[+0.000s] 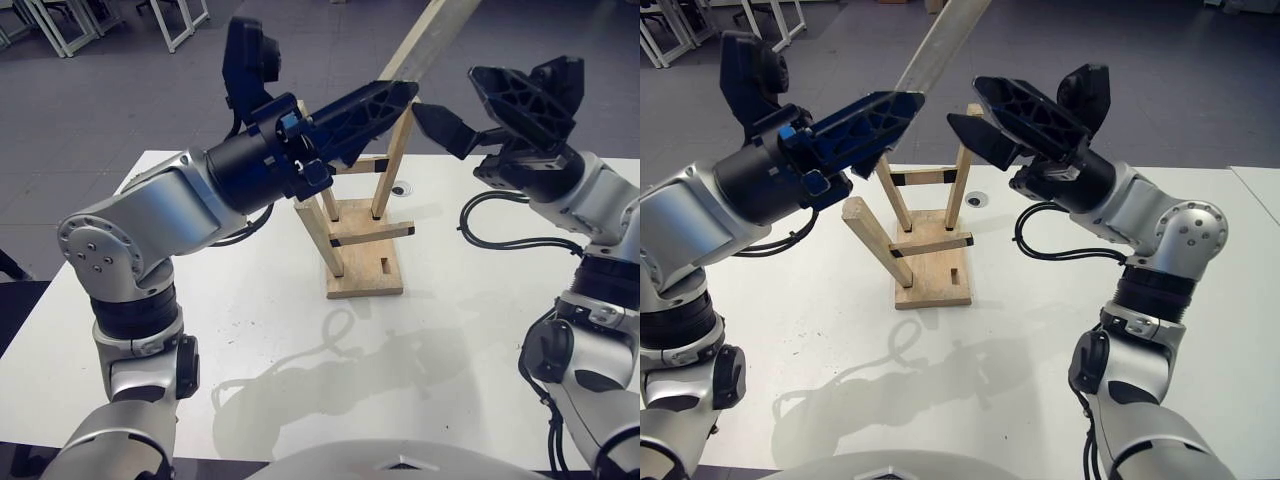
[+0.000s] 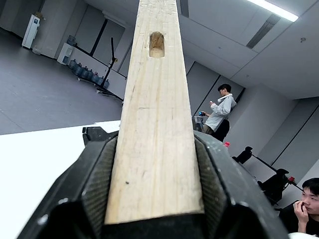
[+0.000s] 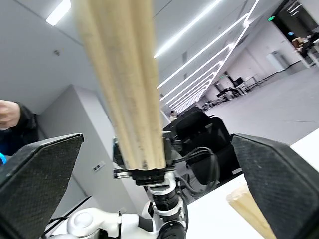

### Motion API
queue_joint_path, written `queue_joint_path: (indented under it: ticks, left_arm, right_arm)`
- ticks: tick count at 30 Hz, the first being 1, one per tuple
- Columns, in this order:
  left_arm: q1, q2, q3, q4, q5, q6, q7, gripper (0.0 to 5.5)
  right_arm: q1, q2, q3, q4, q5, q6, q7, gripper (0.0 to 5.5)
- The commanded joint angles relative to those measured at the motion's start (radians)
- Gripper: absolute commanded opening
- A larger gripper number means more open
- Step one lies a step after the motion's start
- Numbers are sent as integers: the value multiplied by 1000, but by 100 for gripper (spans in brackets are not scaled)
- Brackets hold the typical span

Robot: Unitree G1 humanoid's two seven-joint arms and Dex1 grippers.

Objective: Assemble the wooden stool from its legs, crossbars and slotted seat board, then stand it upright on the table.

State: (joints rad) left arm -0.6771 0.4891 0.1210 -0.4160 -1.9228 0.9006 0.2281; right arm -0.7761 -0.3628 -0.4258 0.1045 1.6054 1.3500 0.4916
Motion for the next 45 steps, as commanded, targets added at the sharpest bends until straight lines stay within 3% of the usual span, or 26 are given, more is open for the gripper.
queue_joint_path:
  ticks: [1, 10, 21, 28, 36, 37, 41, 45]
  left_arm:
    - [13, 18, -40, -6, -39, -32, 21, 205]
    - [64, 65, -98, -40, -29, -48, 9, 205]
    - [101, 96, -113, -61, -35, -56, -37, 205]
    - [133, 142, -89, -50, -17, -48, -95, 205]
    - [119, 175, -70, -62, 42, -49, -189, 205]
    - [117, 177, -68, -68, 65, -47, -206, 241]
    - [92, 189, -42, -72, 116, -52, -273, 291]
    - [-9, 294, 88, 18, 172, -68, -333, 326]
  right_arm:
    - [-33, -11, 25, 6, 34, -36, 7, 550]
    - [-69, 13, 82, 18, 65, -109, -31, 550]
    - [-39, -36, 138, -42, 65, -100, -2, 320]
    - [-16, -61, 156, -64, 65, -103, 21, 204]
    - [10, -103, 180, -95, 12, -101, 100, 204]
    - [11, -102, 179, -92, 17, -103, 101, 204]
    - [14, -110, 181, -80, 13, -106, 112, 203]
    - [26, -148, 179, -78, -33, -106, 147, 203]
